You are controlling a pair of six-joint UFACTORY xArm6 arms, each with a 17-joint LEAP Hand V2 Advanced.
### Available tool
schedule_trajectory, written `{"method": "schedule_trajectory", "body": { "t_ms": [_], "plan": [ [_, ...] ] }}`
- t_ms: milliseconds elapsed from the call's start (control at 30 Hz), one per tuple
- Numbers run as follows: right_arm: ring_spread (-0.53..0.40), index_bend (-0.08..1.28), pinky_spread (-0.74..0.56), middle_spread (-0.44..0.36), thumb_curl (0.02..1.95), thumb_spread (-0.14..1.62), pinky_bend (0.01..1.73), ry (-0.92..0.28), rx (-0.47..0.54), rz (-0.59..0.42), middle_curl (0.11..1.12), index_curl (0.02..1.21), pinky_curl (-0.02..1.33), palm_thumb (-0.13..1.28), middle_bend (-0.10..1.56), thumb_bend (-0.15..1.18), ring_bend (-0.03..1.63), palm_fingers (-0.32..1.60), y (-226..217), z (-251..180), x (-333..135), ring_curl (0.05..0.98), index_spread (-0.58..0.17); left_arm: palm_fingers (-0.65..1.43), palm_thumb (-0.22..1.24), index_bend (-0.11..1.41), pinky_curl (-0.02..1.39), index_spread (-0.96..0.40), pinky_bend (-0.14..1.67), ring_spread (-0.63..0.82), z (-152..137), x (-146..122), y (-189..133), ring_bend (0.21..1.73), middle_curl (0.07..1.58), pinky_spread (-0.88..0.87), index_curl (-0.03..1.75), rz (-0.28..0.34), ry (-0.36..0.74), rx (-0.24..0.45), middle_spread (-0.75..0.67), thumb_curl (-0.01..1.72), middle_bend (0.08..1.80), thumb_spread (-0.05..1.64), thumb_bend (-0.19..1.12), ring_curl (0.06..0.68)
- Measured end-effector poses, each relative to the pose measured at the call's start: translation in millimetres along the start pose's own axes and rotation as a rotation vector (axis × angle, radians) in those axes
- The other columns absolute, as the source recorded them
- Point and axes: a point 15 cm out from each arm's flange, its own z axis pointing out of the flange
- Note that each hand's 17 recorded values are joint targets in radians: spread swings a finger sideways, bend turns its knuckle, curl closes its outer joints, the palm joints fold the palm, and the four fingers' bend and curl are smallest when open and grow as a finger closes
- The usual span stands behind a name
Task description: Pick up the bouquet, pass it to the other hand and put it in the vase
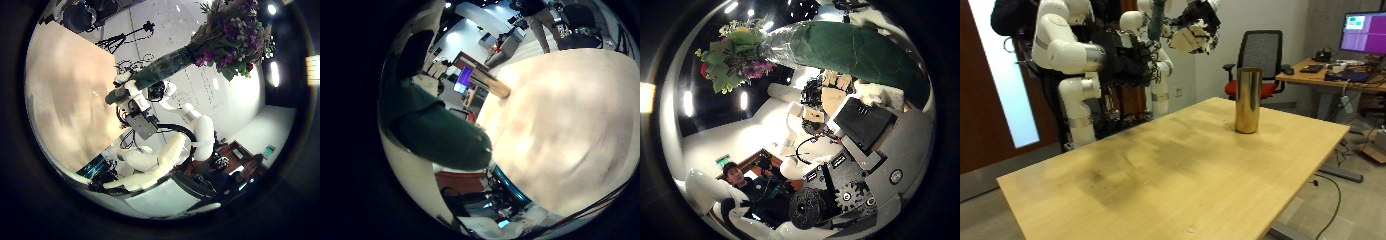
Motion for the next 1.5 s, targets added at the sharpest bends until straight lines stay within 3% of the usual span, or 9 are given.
{"method": "schedule_trajectory", "body": {
  "t_ms": [633, 800, 967, 1133, 1200, 1333, 1400, 1467, 1500],
  "plan": [
    [-0.189, 1.18, -0.26, -0.09, 0.92, 0.09, 0.97, -0.017, -0.146, -0.044, 0.74, 0.87, 1.19, 1.17, 1.36, -0.02, 1.42, 1.12, 12, 80, -10, 0.686, -0.202, 0.18, 0.17, 0.15, 0.27, 0.34, 0.52, 0.43, 10, 51, 9, 0.79, 0.36, 0.33, 0.26, -0.011, 0.298, -0.104, 0.37, 0.33, 0.37, 0.75, -0.04, 0.187],
    [-0.188, 1.17, -0.27, -0.09, 0.93, 0.08, 0.96, -0.022, -0.169, -0.043, 0.74, 0.87, 1.19, 1.17, 1.36, -0.02, 1.42, 1.12, 17, 95, -10, 0.685, -0.203, 0.38, 0.2, 0.14, 0.28, 0.28, 0.61, 0.21, 11, 63, 13, 0.86, 0.39, 0.09, 0.24, -0.038, 0.384, -0.147, 0.16, 0.34, 0.5, 0.75, -0.03, 0.193],
    [-0.191, 1.17, -0.27, -0.09, 0.93, 0.08, 0.95, 0.025, -0.157, -0.082, 0.75, 0.88, 1.19, 1.17, 1.37, -0.02, 1.41, 1.11, 12, 96, -14, 0.689, -0.205, 0.73, 0.42, 0.16, 0.34, 0.09, 0.88, -0.21, 9, 81, 7, 0.96, 0.49, -0.39, 0.23, -0.089, 0.534, -0.104, -0.22, 0.36, 0.72, 0.85, -0.01, 0.216],
    [-0.195, 1.15, -0.29, -0.095, 0.91, 0.25, 0.99, 0.059, -0.142, -0.077, 0.74, 0.88, 1.17, 1.08, 1.35, -0.04, 1.37, 1.13, 16, 101, -5, 0.687, -0.21, 1.13, 0.74, 0.19, 0.43, -0.16, 1.08, -0.49, -3, 80, -2, 1.16, 0.63, -0.63, 0.2, -0.129, 0.595, -0.034, -0.46, 0.42, 0.96, 0.88, 0.01, 0.344],
    [-0.202, 1.04, -0.32, -0.107, 0.83, 0.54, 1.01, 0.076, -0.132, -0.075, 0.71, 0.85, 1.1, 0.96, 1.29, -0.06, 1.33, 1.1, 17, 102, -1, 0.663, -0.219, 1.21, 0.82, 0.21, 0.47, -0.23, 1.13, -0.49, -8, 81, -5, 1.23, 0.66, -0.63, 0.2, -0.131, 0.621, -0.005, -0.48, 0.46, 1.01, 0.81, 0.0, 0.392],
    [-0.213, 0.92, -0.36, -0.116, 0.75, 0.69, 1.02, 0.124, -0.096, -0.032, 0.69, 0.83, 1.01, 0.9, 1.22, -0.04, 1.3, 1.08, 20, 101, 17, 0.637, -0.243, 1.19, 1.0, 0.45, 0.51, -0.41, 1.14, -0.46, -20, 85, -5, 1.32, 0.71, -0.6, 0.28, -0.107, 0.629, 0.066, -0.5, 0.59, 1.07, 0.54, 0.0, 0.455],
    [-0.246, 0.59, -0.45, -0.15, 0.69, 0.75, 1.06, 0.114, -0.102, 0.015, 0.66, 0.79, 0.95, 0.83, 1.08, -0.04, 1.32, 0.74, 29, 105, 22, 0.637, -0.276, 1.18, 1.07, 0.64, 0.53, -0.52, 1.14, -0.44, -28, 87, -5, 1.36, 0.74, -0.58, 0.35, -0.081, 0.611, 0.107, -0.5, 0.66, 1.13, 0.38, -0.01, 0.485],
    [-0.266, 0.41, -0.51, -0.164, 0.66, 0.8, 1.05, 0.105, -0.106, 0.043, 0.64, 0.71, 0.88, 0.81, 1.03, -0.04, 1.31, 0.69, 32, 106, 27, 0.603, -0.301, 1.15, 1.09, 0.78, 0.56, -0.59, 1.16, -0.43, -34, 88, -9, 1.39, 0.77, -0.56, 0.44, -0.06, 0.593, 0.133, -0.49, 0.71, 1.19, 0.28, -0.02, 0.512],
    [-0.268, 0.32, -0.51, -0.161, 0.64, 0.83, 1.04, 0.099, -0.11, 0.057, 0.61, 0.69, 0.88, 0.8, 0.93, -0.04, 1.26, 0.4, 33, 107, 28, 0.595, -0.291, 1.14, 1.09, 0.81, 0.57, -0.6, 1.17, -0.42, -37, 90, -10, 1.4, 0.77, -0.56, 0.47, -0.05, 0.587, 0.138, -0.49, 0.71, 1.19, 0.26, -0.02, 0.518]
  ]
}}
